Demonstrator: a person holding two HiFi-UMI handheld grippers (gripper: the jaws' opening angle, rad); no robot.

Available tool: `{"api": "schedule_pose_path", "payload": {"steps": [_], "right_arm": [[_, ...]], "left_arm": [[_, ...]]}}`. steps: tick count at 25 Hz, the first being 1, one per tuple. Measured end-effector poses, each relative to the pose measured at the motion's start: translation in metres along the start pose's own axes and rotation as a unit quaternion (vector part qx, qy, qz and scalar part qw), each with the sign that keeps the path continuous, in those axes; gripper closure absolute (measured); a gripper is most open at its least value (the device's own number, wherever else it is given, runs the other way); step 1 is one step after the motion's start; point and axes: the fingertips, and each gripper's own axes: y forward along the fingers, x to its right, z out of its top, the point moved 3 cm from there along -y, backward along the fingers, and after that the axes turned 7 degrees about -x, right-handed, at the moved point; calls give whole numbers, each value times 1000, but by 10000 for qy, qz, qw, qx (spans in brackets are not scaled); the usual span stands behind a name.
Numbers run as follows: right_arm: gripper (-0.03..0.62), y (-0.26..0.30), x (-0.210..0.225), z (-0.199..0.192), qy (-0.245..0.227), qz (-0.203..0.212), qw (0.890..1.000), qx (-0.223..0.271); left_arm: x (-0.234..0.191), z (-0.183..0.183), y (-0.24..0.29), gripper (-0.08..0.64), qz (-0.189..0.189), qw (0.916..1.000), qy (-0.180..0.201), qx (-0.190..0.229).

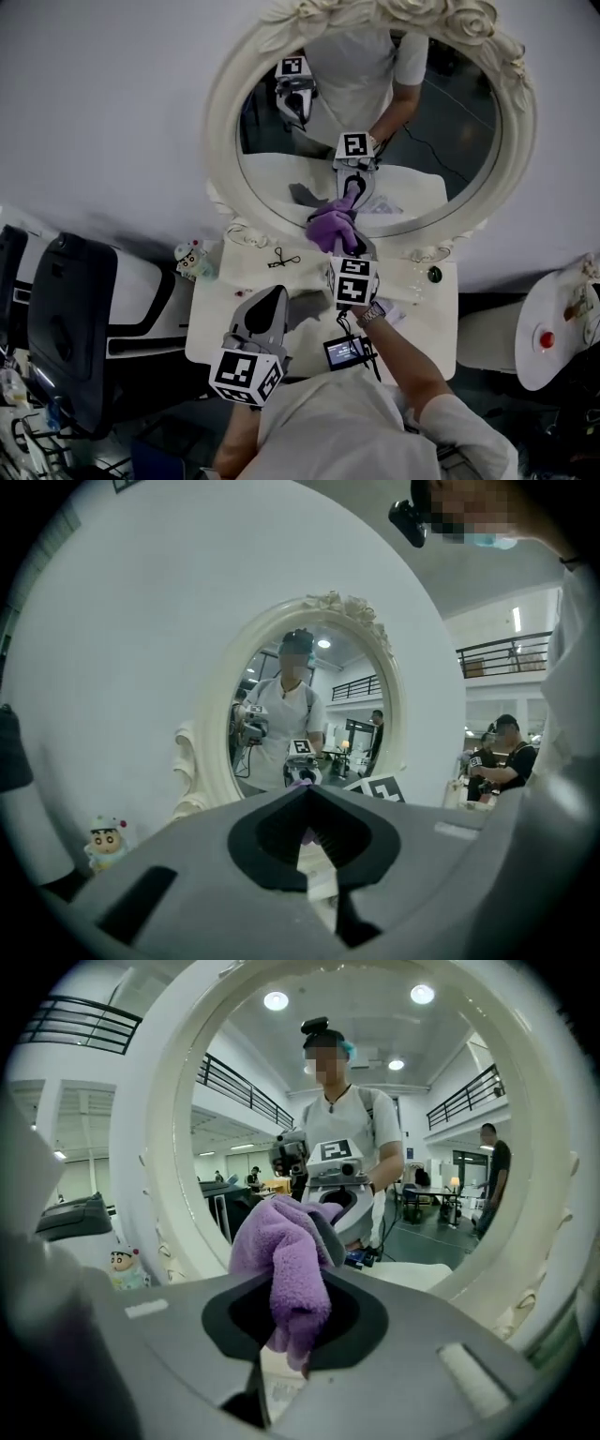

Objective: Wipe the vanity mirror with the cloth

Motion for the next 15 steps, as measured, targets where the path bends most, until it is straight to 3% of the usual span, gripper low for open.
{"api": "schedule_pose_path", "payload": {"steps": [8,15], "right_arm": [[533,42,-46,-14,-282,363,9989,-38],[534,52,-49,-27,-1022,356,9939,198]], "left_arm": [[-28,-19,-29,558,709,9969,-228,-245],[-12,-26,-18,558,585,9974,-107,-415]]}}
